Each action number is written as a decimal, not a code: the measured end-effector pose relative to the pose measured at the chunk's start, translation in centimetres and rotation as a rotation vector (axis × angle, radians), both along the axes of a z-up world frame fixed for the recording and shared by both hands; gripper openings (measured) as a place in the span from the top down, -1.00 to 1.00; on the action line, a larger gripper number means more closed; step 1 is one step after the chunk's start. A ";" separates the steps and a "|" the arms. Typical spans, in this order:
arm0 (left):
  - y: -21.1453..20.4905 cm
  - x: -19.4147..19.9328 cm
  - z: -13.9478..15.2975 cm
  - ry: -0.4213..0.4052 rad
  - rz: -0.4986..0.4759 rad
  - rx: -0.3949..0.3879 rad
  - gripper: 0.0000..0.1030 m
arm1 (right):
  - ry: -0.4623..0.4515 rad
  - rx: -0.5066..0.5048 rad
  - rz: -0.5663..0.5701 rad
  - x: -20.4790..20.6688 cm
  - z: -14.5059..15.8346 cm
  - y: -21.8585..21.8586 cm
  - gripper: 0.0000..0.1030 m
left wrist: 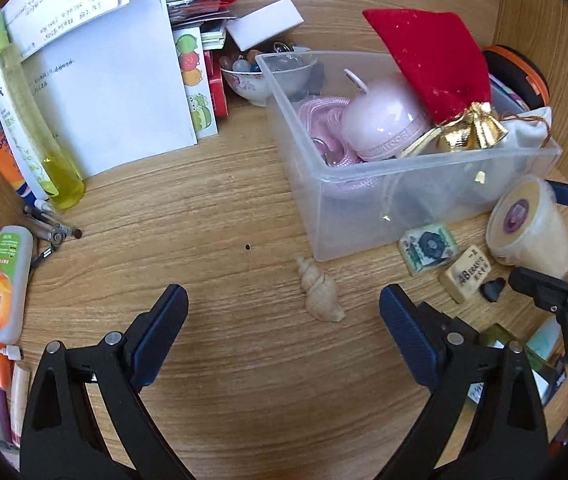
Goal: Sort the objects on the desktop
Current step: 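Grasp the cream jar with the right tool while the left grasps the small shell, then lift the cream jar and shell and carry both over the clear bin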
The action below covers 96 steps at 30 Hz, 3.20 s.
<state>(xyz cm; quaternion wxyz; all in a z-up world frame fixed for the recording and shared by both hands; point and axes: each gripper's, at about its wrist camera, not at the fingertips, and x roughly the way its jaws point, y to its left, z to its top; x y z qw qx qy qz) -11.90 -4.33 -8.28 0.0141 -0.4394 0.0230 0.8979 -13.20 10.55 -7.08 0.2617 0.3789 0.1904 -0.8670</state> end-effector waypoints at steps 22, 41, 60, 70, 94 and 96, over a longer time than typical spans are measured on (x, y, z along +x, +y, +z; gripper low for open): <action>-0.3 0.4 -0.3 0.014 -0.047 0.008 0.23 | -0.005 -0.002 0.085 -0.2 -0.4 -1.0 -0.29; 1.3 0.2 0.1 0.017 -0.048 0.001 0.68 | -0.046 -0.174 0.017 0.3 1.9 3.2 -0.27; -0.6 3.9 4.1 0.159 0.047 0.073 0.68 | -0.004 -0.250 -0.019 1.9 4.3 5.6 -0.25; -1.6 3.8 7.7 0.243 0.051 0.091 0.68 | 0.072 -0.269 -0.023 1.8 7.8 6.4 -0.26; 0.5 -5.2 8.6 0.204 -0.071 0.122 0.68 | 0.064 -0.291 -0.026 -6.3 10.8 4.6 -0.26; 0.6 -5.9 8.2 0.194 -0.075 0.120 0.68 | 0.050 -0.279 -0.031 -7.2 10.2 4.2 -0.26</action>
